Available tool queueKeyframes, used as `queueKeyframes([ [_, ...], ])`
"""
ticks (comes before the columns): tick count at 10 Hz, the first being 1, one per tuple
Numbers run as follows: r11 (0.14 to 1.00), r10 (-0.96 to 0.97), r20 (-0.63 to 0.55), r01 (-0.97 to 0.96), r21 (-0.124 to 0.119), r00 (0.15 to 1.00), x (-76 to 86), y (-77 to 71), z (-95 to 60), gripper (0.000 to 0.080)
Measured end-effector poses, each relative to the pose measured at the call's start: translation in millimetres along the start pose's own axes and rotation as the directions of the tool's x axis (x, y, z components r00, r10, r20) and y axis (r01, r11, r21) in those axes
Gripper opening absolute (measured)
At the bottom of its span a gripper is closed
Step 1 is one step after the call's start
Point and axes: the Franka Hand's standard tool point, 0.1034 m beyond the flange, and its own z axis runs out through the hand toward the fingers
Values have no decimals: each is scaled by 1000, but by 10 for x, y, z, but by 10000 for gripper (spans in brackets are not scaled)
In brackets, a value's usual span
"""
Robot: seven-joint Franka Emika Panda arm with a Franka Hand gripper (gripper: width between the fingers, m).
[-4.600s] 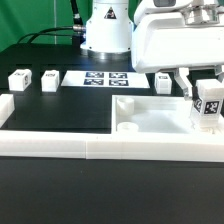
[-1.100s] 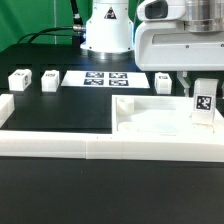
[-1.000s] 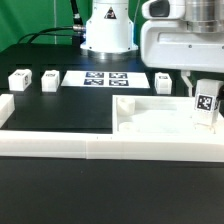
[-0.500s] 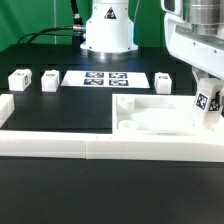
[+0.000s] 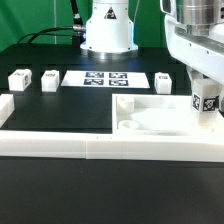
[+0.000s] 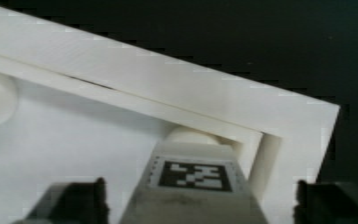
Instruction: Assemble square table
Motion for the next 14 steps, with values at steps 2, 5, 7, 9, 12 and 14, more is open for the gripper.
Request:
queueKeyframes([
  [2,952,-306,-28,306,21,952,97,51,-11,642],
  [5,875,-484,-30,484,13,875,86,51,-1,649],
  [7,656,-754,-52,755,1,655,160,40,-13,649],
  [9,439,-897,-62,898,-12,438,205,-1,-58,649],
  [12,331,-942,-65,943,-21,329,249,12,-56,525],
  [14,378,-924,-66,926,-16,376,246,11,-54,385],
])
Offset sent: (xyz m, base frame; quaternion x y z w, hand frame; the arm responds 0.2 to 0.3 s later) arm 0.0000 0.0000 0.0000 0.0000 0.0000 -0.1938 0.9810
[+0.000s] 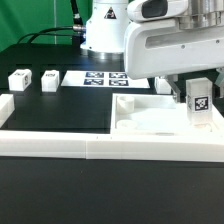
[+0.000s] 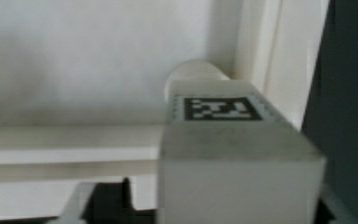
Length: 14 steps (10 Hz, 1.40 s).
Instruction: Assemble square table
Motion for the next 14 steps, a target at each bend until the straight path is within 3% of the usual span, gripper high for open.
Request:
queueKeyframes([
  [1,998,69,0,-69,0,998,-1,-2,1,288],
  [3,975,224,1,-224,0,975,1,-14,12,290],
  [5,873,488,1,-488,-13,873,52,-26,24,290],
  [8,615,787,11,-784,-86,616,62,-24,43,290],
  [9,427,903,2,-896,-124,430,66,-33,45,290],
  [10,306,950,-11,-942,-138,311,70,-19,46,290],
  [12,157,986,-34,-978,-135,163,60,-16,42,290],
  [13,209,976,-28,-968,-137,215,62,-13,42,290],
  [14,210,976,-27,-968,-136,216,61,-22,43,290],
])
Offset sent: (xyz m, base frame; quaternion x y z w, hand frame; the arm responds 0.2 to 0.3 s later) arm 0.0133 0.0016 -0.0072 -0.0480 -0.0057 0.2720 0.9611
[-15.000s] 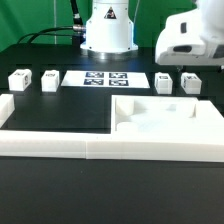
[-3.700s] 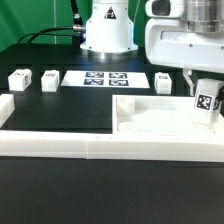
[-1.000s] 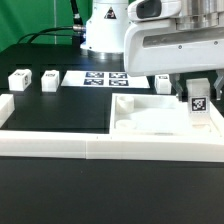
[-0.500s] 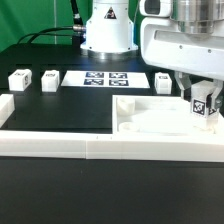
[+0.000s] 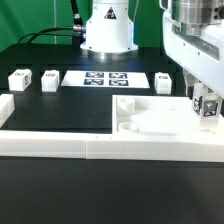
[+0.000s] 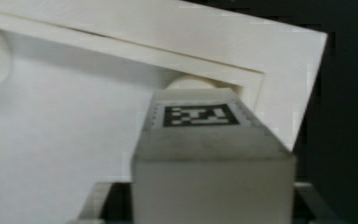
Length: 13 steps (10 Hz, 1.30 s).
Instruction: Assemble square table
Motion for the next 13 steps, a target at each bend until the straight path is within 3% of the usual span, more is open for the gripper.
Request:
queueKeyframes([
  [1,985,-165,-26,166,42,986,-37,-38,-31,526],
  [2,944,-318,-54,322,73,946,-131,-20,-46,526],
  [3,913,-394,-70,399,85,917,-249,30,-56,610],
  [4,874,-472,-86,478,87,877,-276,48,-46,642],
  [6,820,-560,-96,567,76,823,-240,41,-39,648],
  [8,693,-711,-112,718,55,694,-220,39,-35,649],
  [10,423,-897,-133,906,16,421,-133,26,-39,649],
  [12,246,-961,-134,969,-10,243,-47,31,-46,649],
  [13,215,-968,-134,976,-15,211,-35,32,-47,649],
])
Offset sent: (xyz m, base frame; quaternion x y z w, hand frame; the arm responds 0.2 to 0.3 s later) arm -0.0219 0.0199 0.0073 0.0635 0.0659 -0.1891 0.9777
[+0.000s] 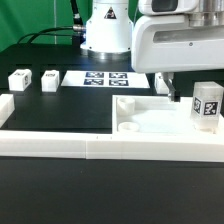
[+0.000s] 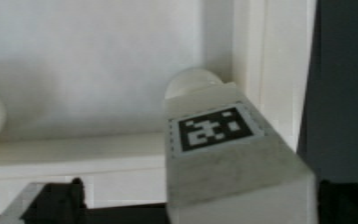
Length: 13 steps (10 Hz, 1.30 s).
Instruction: Assemble square table
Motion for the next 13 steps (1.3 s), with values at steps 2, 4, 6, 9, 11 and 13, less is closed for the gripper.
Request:
queueKeyframes([
  [2,999,39,0,-39,1,999,-1,-3,0,626],
  [4,986,166,1,-166,3,986,-2,-10,1,297],
  [6,953,302,3,-302,3,953,-5,-16,9,290],
  [9,757,653,16,-652,-47,757,15,-47,32,290],
  [11,514,857,17,-852,-100,515,32,-35,38,290],
  [13,239,970,-1,-962,-135,242,42,-18,39,290],
])
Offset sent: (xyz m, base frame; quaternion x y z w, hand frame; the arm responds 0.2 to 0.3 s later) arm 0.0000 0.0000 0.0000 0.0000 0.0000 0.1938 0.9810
